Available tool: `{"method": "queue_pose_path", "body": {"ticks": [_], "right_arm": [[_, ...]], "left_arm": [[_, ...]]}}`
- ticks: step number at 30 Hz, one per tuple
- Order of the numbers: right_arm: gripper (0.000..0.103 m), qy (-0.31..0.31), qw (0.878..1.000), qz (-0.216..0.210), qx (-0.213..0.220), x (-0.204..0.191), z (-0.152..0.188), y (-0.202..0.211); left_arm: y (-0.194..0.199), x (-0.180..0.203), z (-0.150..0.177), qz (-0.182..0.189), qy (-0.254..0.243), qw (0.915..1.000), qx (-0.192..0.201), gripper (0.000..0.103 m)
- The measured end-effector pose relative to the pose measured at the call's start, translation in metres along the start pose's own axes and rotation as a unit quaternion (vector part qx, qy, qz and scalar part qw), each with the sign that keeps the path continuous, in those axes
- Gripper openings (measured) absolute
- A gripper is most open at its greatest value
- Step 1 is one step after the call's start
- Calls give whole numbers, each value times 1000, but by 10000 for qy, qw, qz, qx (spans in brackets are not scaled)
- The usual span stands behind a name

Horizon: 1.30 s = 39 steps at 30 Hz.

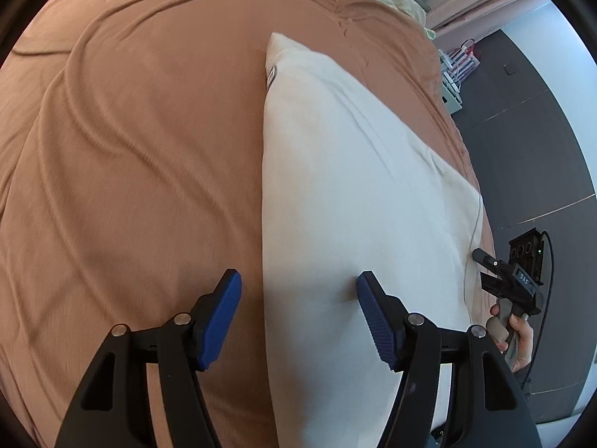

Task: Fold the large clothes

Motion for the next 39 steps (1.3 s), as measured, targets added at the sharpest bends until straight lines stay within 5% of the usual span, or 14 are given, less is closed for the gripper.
{"method": "queue_pose_path", "body": {"ticks": [4, 12, 14, 18, 21, 39], "right_arm": [[70, 20, 9999, -114, -115, 0, -15, -13], [64, -51, 9970, -734, -221, -12, -42, -44], [57, -14, 9965, -788, -265, -17, -46, -50], [25, 143, 9975, -616, -320, -25, -49, -55], [18, 476, 9982, -347, -135, -40, -49, -45], [14, 1461, 9845, 240, 938, -151, -22, 93]], "left_arm": [[-12, 7, -18, 12, -26, 10000, 38, 65], [-31, 11, -49, -83, -58, 9998, 160, 59], [-33, 9, -53, -135, -9, 9997, 181, 56], [-29, 13, -54, -209, 57, 9995, 247, 40], [-21, 24, -51, -357, -81, 9985, 410, 29], [124, 92, -8, 127, -599, 9870, 1485, 16]]}}
Point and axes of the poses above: each gripper's, at about its wrist camera, not at the fingertips, and y roughly against the way its jaws point, x to its right, z to its underside, the point moved 10 cm from there along -y, roughly the way its jaws point, and after that the axes turned 6 degrees about y, right-handed, at the moved point
